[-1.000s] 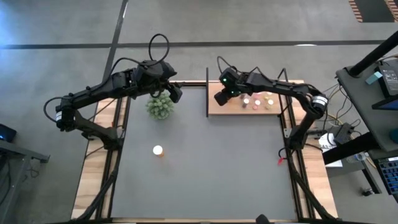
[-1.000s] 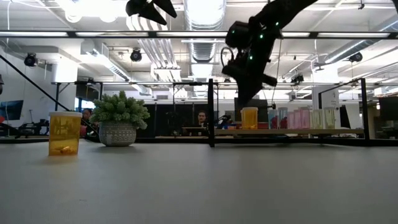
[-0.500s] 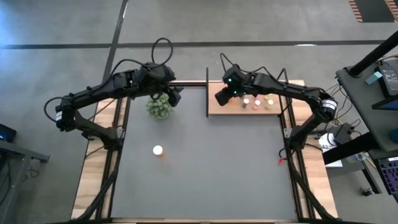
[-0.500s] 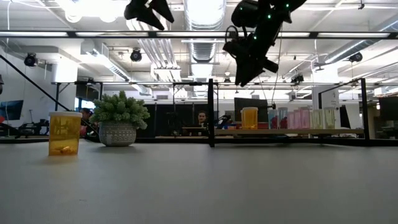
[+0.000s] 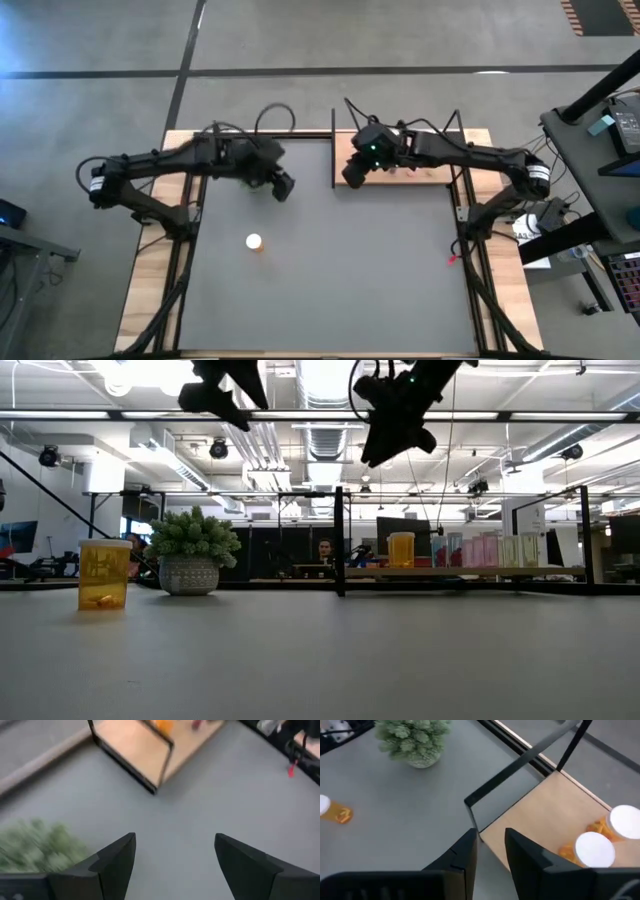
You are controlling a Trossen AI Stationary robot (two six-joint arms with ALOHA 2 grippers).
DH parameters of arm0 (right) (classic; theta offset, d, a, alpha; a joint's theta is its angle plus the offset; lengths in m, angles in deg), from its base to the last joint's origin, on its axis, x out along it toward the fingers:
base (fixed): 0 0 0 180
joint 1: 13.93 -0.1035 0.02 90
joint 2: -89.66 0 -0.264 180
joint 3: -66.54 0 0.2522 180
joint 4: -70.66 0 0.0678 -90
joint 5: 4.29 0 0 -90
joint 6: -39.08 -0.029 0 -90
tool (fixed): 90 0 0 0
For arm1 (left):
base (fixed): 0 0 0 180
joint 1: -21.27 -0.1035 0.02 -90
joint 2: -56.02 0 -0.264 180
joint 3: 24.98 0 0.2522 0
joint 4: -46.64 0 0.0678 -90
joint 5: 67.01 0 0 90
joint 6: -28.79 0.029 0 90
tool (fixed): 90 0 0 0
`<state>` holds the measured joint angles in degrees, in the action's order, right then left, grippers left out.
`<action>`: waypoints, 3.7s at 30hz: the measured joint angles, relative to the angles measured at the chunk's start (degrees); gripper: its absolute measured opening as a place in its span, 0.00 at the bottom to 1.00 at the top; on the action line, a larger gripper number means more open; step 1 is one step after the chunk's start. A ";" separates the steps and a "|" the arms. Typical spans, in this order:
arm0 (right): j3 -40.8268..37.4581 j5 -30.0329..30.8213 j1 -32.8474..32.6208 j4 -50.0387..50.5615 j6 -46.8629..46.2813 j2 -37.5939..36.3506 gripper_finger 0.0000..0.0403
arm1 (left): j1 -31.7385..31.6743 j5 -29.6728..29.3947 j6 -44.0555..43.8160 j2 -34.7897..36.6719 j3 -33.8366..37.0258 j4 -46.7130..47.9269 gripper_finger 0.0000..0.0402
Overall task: Pick and place medicine bottles onto shelf by color
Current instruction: Put the orange pill bottle on the shelf aligned with the other orange pill bottles
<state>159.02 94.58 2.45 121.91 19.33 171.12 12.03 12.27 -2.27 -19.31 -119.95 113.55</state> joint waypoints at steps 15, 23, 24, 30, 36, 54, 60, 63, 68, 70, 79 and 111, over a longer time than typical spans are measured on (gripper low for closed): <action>0.00 -0.33 -13.76 0.73 0.26 -4.72 0.29 | 21.78 0.26 -44.39 0.13 15.39 0.67 0.64; 0.00 -0.31 -16.83 2.11 0.28 -4.77 0.41 | 29.71 -3.34 -64.14 -0.62 19.42 9.15 0.64; -0.01 -0.31 -17.03 2.60 0.31 -4.77 0.43 | 30.22 -3.32 -65.68 -0.90 20.26 8.91 0.64; -0.13 -0.26 -17.26 4.07 0.48 -4.44 0.47 | 30.92 -3.34 -68.09 -4.03 23.52 8.34 0.64; -0.15 -0.28 -17.26 4.26 1.33 -4.44 0.48 | 30.37 -3.30 -68.10 -8.39 23.50 8.34 0.64; -0.23 -0.25 -17.24 4.24 1.99 -4.44 0.47 | 29.45 -2.81 -67.60 -13.87 23.10 6.98 0.63; -0.24 -0.24 -17.24 4.26 1.99 -4.44 0.47 | 29.45 -2.78 -66.05 -13.81 23.10 5.42 0.53; -0.24 -0.24 -17.24 4.28 2.14 -4.44 0.47 | 29.45 -2.76 -65.65 -13.81 22.65 5.43 0.47; -0.24 -0.26 -17.24 4.31 2.73 -4.44 0.47 | 29.45 -2.33 -62.69 -13.76 20.13 5.35 0.47; -0.24 -0.27 -17.26 4.72 3.44 -4.44 0.47 | 29.45 -1.79 -59.08 -13.75 18.01 5.35 0.50; -0.24 -5.76 -17.40 6.82 17.91 -6.09 0.47 | 28.44 -1.84 -38.83 -12.94 3.30 5.85 0.50; -0.24 -8.92 -17.61 -17.25 23.37 -9.07 0.47 | 21.52 -17.94 -5.70 -11.85 -17.53 -12.19 0.47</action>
<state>158.78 85.66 -15.17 104.66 42.70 162.04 33.54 -5.68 -7.97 -31.16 -137.48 101.36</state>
